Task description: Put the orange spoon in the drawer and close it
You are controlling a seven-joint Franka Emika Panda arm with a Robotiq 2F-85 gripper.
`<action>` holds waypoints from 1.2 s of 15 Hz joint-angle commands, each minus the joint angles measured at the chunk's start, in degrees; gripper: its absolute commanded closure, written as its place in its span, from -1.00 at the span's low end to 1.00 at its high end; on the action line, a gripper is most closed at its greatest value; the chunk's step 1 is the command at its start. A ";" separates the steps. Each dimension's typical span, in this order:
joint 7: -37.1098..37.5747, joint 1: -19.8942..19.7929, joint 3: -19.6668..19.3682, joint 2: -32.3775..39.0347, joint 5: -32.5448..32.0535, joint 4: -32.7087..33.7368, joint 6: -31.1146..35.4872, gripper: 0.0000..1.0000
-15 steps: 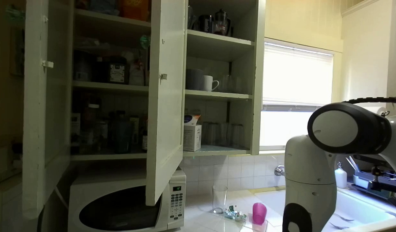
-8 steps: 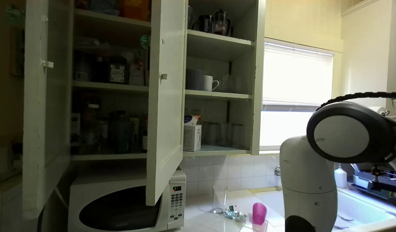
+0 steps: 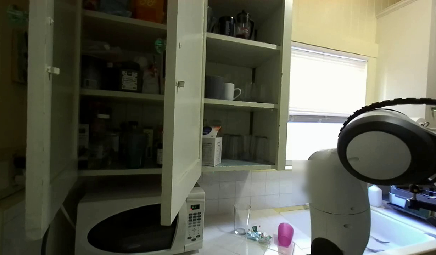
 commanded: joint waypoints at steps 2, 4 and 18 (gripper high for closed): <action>1.19 -2.00 -1.07 2.51 3.81 1.82 1.90 -1.00; 2.92 -1.80 -2.19 3.82 5.52 3.36 1.36 -1.00; 8.14 -1.49 -6.17 8.34 11.13 8.67 -1.37 -1.00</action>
